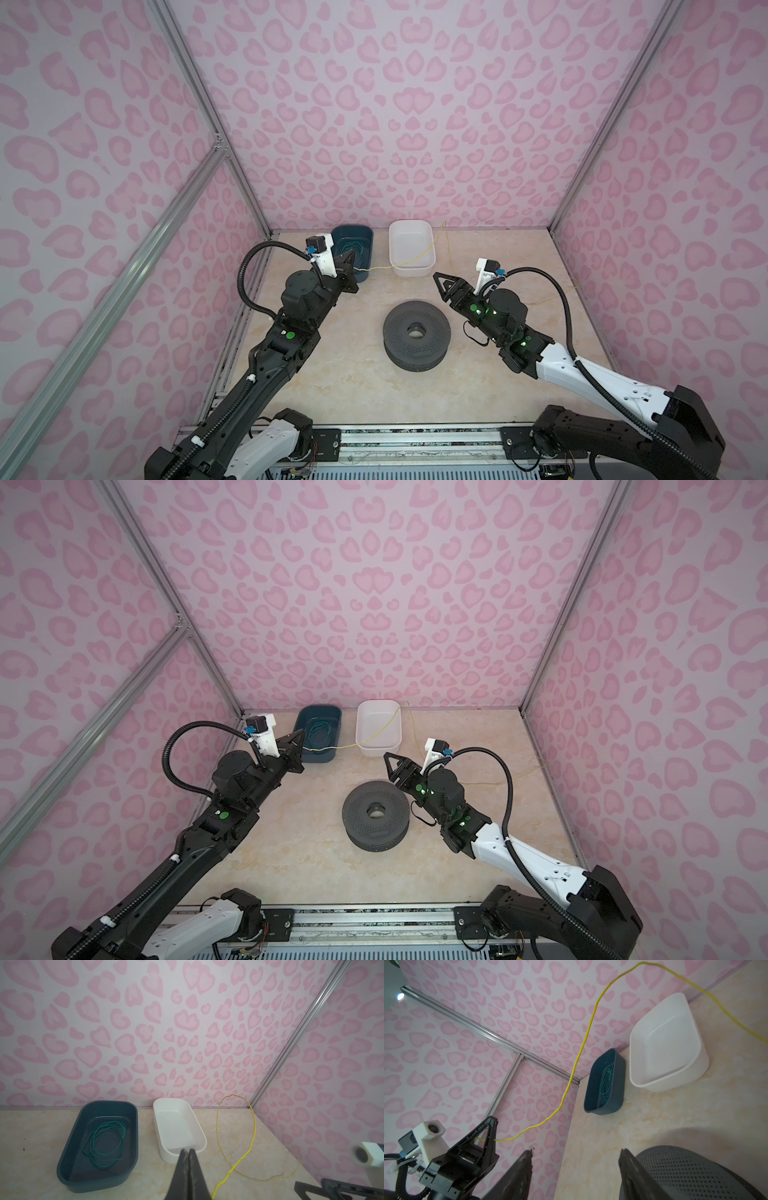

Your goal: Wrap the cables

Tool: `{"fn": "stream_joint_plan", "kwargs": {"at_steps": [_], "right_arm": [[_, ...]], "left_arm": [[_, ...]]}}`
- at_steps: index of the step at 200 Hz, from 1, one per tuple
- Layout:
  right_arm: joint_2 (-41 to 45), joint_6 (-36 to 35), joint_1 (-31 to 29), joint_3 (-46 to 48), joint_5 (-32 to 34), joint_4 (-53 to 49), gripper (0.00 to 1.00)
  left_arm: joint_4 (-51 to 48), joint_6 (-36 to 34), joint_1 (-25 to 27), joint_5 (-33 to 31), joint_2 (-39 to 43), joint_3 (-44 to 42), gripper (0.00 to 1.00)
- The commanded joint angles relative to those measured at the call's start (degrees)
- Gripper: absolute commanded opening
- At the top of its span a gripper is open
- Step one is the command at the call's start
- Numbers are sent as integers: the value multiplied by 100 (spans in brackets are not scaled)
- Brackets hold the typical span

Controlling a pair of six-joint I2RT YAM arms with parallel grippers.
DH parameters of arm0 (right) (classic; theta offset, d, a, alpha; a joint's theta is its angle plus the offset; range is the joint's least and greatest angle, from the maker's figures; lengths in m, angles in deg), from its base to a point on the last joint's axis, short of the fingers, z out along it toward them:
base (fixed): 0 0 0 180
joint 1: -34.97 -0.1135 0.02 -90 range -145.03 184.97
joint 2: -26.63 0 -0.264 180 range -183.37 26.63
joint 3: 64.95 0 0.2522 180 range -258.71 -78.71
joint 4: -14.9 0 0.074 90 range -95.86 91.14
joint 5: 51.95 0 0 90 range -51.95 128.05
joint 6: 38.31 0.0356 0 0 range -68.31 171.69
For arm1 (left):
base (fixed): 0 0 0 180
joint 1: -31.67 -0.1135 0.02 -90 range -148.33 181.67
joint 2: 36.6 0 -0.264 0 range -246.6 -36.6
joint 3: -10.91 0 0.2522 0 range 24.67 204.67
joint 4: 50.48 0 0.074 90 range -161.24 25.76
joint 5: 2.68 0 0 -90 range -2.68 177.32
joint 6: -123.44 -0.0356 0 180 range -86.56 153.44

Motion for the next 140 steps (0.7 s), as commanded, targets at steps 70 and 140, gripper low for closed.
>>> {"fn": "stream_joint_plan", "kwargs": {"at_steps": [70, 140], "right_arm": [[-1768, 1656, -363, -331, -136, 2547, 74], [-2270, 1925, -335, -342, -90, 3399, 19]], "left_arm": [[159, 99, 115, 1182, -139, 182, 4], [107, -15, 161, 1455, -54, 110, 4]]}}
